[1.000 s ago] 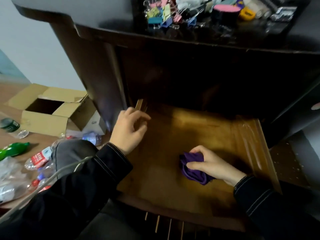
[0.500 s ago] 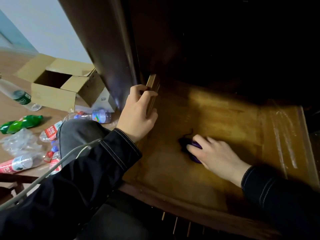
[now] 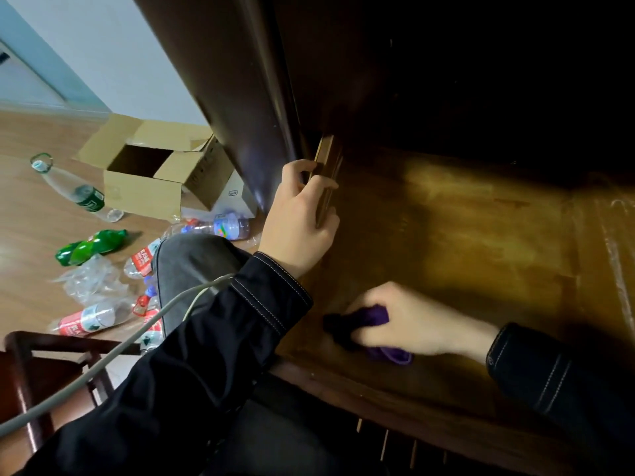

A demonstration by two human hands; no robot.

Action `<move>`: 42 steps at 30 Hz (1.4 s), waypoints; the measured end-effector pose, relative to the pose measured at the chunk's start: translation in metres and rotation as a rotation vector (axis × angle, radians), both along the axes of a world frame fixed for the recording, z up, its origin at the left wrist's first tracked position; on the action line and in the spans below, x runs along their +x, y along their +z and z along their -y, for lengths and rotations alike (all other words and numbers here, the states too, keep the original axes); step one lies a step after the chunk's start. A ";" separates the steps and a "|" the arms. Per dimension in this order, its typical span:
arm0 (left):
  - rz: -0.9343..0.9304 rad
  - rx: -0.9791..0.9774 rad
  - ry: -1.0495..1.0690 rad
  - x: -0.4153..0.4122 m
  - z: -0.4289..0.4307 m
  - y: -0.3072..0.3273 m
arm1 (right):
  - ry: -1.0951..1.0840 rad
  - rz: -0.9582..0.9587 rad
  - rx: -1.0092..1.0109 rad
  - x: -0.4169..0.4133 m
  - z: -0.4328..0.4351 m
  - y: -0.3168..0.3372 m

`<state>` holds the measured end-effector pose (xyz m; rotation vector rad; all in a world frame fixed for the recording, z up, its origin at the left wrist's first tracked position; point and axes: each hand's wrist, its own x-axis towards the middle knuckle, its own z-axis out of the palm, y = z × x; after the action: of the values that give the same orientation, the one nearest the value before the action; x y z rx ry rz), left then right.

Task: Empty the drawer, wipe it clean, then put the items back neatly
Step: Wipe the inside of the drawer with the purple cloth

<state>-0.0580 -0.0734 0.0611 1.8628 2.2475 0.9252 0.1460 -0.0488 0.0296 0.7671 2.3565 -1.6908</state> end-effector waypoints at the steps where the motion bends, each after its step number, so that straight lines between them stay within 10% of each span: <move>1: 0.002 0.004 0.002 0.000 0.000 -0.001 | 0.046 -0.002 -0.043 -0.005 0.007 -0.002; 23: 0.055 0.033 0.042 0.001 0.000 -0.002 | 0.109 -0.166 -0.145 -0.024 0.034 -0.002; 42: 0.111 0.067 0.052 0.000 -0.001 -0.005 | 0.156 -0.175 0.146 -0.032 0.045 0.018</move>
<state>-0.0582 -0.0720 0.0564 1.7389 2.2360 1.0963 0.1141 -0.0940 0.0474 0.4572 2.6039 -1.5956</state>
